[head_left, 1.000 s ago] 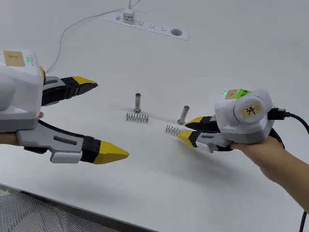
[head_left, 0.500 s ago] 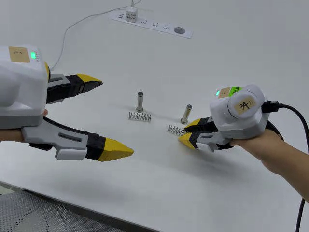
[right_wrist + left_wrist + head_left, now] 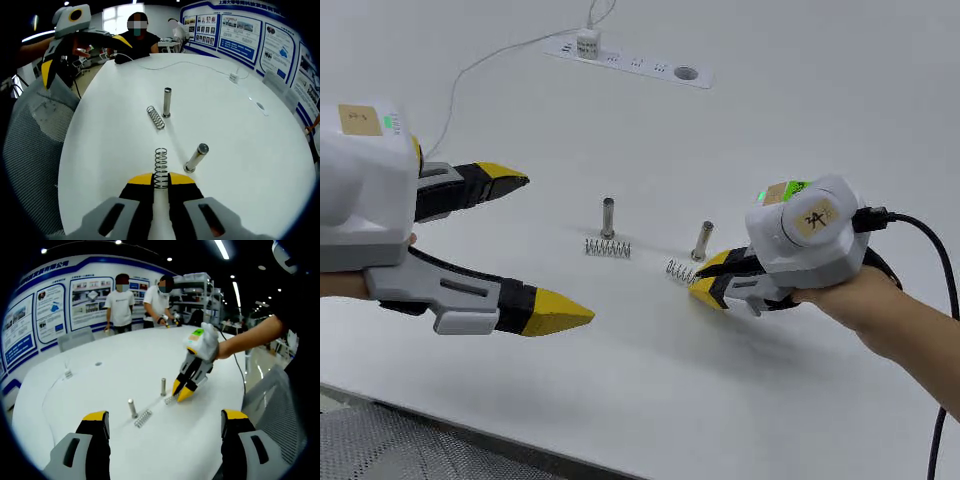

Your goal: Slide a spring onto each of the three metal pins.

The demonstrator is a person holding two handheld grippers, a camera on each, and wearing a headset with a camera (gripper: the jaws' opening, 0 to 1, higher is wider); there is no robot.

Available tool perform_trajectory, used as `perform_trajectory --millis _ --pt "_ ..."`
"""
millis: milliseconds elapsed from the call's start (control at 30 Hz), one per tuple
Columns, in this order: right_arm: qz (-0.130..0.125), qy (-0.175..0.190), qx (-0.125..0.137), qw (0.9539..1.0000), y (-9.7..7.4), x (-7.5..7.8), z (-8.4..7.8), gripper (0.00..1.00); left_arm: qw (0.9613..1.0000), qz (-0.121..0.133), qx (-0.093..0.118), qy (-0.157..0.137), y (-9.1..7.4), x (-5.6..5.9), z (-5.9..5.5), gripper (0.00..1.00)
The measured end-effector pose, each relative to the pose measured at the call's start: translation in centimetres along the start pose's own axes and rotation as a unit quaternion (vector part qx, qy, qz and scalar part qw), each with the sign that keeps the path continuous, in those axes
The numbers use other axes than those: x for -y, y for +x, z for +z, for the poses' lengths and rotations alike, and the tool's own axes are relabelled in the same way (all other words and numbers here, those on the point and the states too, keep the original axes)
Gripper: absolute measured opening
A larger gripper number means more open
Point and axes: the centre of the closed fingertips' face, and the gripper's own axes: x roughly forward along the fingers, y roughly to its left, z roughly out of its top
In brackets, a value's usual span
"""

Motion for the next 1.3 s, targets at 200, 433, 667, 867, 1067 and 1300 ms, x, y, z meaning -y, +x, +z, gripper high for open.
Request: perform_trajectory --millis 200,433,667,867,1067,1300 --pt "0.002 -0.02 0.009 0.9997 -1.5 -0.4 1.0 0.11 1.0 -0.002 0.008 0.006 0.3 0.4 0.7 0.9" --pt "0.004 -0.053 0.032 0.9981 -4.1 -1.1 3.2 0.11 0.9997 -0.02 0.006 0.016 1.5 1.4 1.4 0.81" --pt "0.02 -0.093 0.056 0.9939 -6.4 -2.9 6.1 0.11 0.9984 -0.042 0.01 0.036 2.9 2.9 2.5 0.74" --pt "0.034 -0.151 0.049 0.9867 -7.2 -4.8 6.7 0.11 0.9971 -0.051 0.002 0.056 3.7 3.6 2.6 0.63" --pt "0.052 -0.198 0.059 0.977 -7.8 -6.7 6.9 0.11 0.9956 -0.072 -0.004 0.059 4.3 4.6 2.4 0.51" --pt "0.056 -0.22 0.064 0.9719 -8.0 -7.5 7.7 0.11 0.9936 -0.096 -0.011 0.057 4.4 5.9 2.1 0.41"
